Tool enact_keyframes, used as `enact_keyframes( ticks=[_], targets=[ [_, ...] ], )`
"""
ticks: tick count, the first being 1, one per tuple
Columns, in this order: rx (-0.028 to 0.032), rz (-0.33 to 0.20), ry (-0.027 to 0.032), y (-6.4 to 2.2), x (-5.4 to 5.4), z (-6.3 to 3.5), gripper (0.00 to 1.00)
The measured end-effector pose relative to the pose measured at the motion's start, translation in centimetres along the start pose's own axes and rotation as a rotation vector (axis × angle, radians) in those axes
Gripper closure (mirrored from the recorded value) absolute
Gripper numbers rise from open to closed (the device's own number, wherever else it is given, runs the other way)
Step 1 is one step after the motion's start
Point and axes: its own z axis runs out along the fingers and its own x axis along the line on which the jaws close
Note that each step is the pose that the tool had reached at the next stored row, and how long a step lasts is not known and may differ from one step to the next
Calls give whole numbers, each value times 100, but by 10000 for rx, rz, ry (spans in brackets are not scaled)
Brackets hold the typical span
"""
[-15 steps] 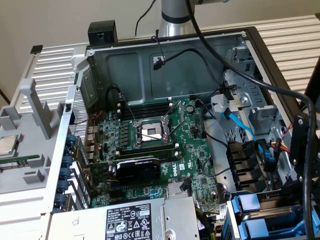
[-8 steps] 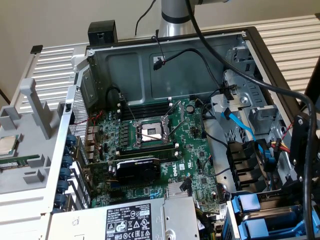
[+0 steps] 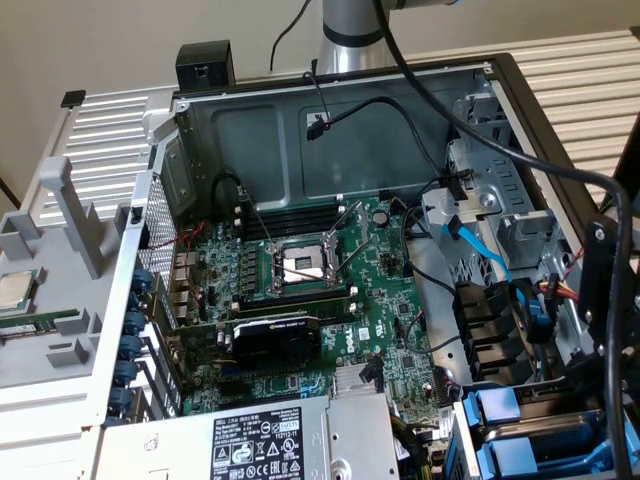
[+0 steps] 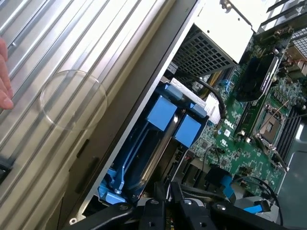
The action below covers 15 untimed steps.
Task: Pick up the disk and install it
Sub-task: 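Insert the first disk wire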
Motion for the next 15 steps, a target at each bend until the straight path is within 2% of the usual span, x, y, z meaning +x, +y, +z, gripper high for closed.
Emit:
enact_keyframes(
  ticks=[2,7,10,12,15],
  targets=[
    [-34,18,127,2,-18,-10,83],
    [-162,79,525,10,-69,-8,83],
    [-189,98,751,17,-102,1,83],
    [-184,100,843,31,-118,7,83],
    [-150,92,913,51,-152,12,83]
  ],
)
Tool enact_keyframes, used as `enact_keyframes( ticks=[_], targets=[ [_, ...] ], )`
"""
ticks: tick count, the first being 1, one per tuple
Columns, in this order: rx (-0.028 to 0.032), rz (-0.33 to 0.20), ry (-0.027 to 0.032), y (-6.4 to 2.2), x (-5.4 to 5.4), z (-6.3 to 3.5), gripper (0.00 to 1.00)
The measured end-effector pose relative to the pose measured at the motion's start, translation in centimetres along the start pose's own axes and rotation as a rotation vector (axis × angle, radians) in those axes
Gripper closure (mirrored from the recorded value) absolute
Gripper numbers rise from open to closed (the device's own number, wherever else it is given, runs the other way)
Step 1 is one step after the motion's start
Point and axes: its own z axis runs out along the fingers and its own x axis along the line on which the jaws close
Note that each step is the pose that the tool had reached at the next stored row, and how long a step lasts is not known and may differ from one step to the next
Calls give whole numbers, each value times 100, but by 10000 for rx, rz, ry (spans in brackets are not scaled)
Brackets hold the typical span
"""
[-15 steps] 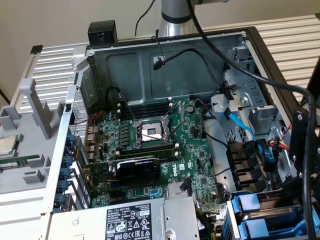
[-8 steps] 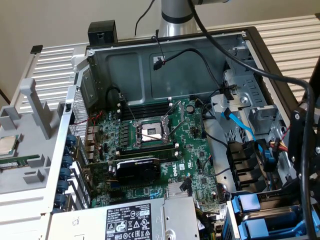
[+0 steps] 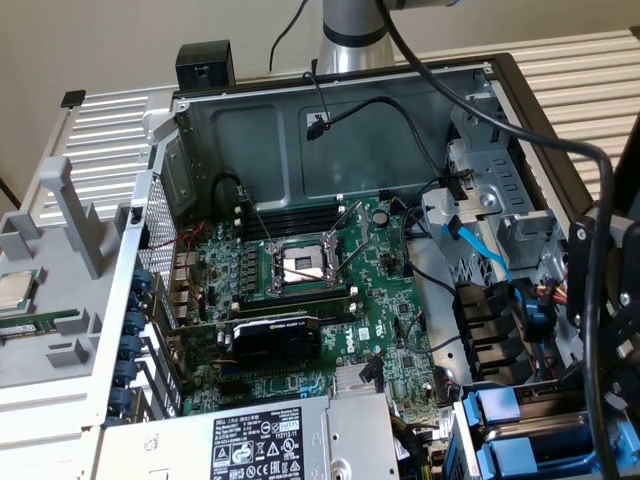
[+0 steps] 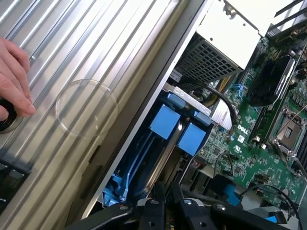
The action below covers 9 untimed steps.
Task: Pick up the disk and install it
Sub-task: 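Insert the first disk wire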
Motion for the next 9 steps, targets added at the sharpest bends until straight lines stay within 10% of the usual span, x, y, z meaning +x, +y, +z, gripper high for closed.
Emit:
enact_keyframes(
  ticks=[9],
  targets=[
    [62,6,171,28,-62,-26,83]
  ],
)
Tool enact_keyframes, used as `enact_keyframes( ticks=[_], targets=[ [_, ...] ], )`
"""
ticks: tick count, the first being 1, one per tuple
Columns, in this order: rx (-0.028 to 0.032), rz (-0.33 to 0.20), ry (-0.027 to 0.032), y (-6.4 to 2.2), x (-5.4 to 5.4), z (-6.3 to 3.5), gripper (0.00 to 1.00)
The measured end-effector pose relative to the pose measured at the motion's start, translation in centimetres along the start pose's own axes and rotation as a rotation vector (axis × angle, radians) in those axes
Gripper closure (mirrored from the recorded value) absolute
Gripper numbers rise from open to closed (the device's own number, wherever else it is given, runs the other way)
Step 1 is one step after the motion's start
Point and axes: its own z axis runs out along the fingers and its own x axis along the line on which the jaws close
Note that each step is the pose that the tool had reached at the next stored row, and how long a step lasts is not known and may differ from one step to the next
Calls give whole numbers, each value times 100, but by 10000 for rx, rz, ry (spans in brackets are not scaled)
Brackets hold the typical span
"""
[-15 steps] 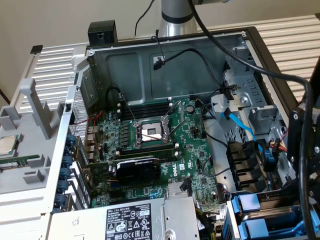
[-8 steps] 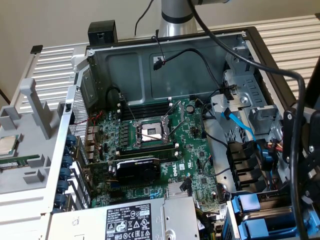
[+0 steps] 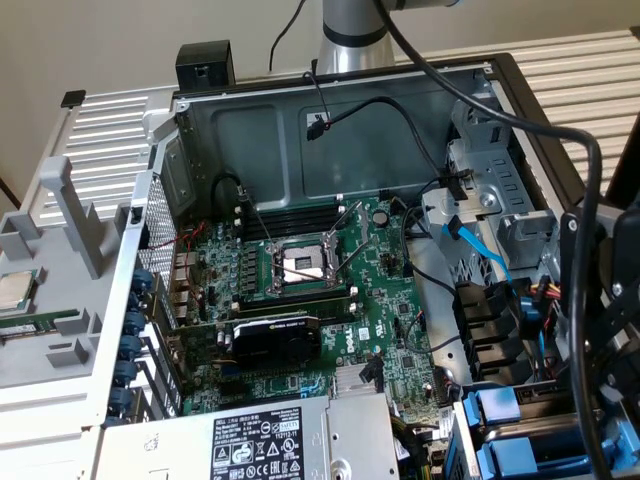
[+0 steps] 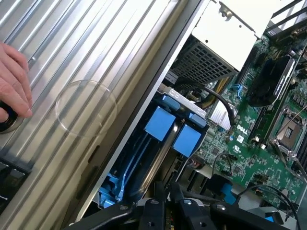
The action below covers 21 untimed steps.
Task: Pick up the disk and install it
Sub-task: 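Insert the first disk wire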
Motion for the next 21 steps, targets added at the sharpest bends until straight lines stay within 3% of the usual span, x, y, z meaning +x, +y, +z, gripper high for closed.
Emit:
enact_keyframes(
  ticks=[7,9,11,16,18,21],
  targets=[
    [-25,15,47,-6,-11,3,83],
    [-84,35,152,-23,-39,9,83],
    [-170,64,304,-40,-67,16,83],
    [-438,154,783,-78,-129,32,83],
    [-485,172,870,-85,-142,32,83],
    [-499,191,910,-92,-159,17,83]
  ],
)
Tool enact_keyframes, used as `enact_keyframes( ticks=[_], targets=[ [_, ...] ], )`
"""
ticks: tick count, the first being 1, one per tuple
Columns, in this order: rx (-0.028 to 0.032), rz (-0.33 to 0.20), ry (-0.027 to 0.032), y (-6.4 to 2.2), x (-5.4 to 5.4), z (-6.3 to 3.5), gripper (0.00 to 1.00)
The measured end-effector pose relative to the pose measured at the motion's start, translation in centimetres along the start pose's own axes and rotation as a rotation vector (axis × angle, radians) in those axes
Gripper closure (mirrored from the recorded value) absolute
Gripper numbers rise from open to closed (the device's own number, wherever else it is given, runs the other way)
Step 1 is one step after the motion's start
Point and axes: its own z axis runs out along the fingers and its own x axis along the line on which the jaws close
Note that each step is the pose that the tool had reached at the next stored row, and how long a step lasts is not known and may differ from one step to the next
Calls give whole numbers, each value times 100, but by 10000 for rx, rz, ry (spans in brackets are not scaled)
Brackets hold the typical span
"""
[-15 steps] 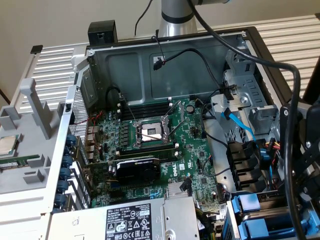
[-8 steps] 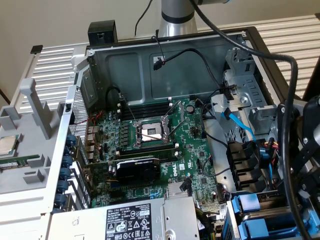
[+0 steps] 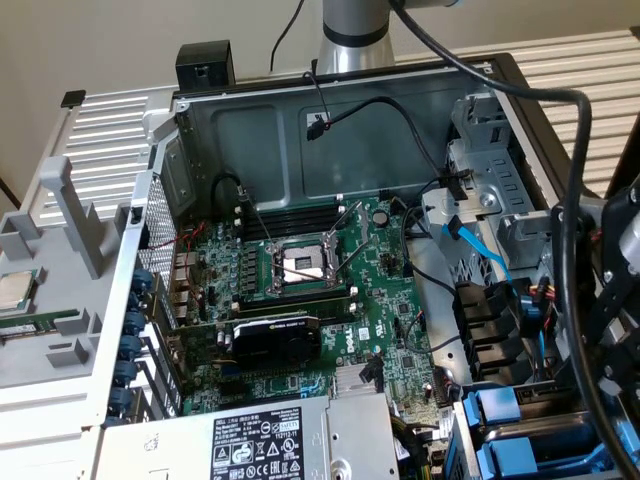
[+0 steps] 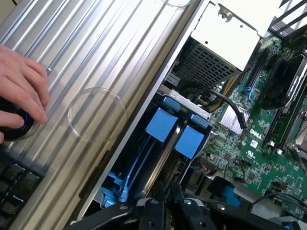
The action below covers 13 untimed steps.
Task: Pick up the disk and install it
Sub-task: 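Insert the first disk wire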
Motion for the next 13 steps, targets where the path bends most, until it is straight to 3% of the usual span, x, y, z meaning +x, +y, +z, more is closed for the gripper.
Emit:
enact_keyframes(
  ticks=[4,10,11,13],
  targets=[
    [-18,97,59,1,-4,-12,83],
    [34,482,44,3,-7,-15,83],
    [25,508,67,6,-7,-15,83],
    [-51,540,213,8,-11,-15,83]
  ],
)
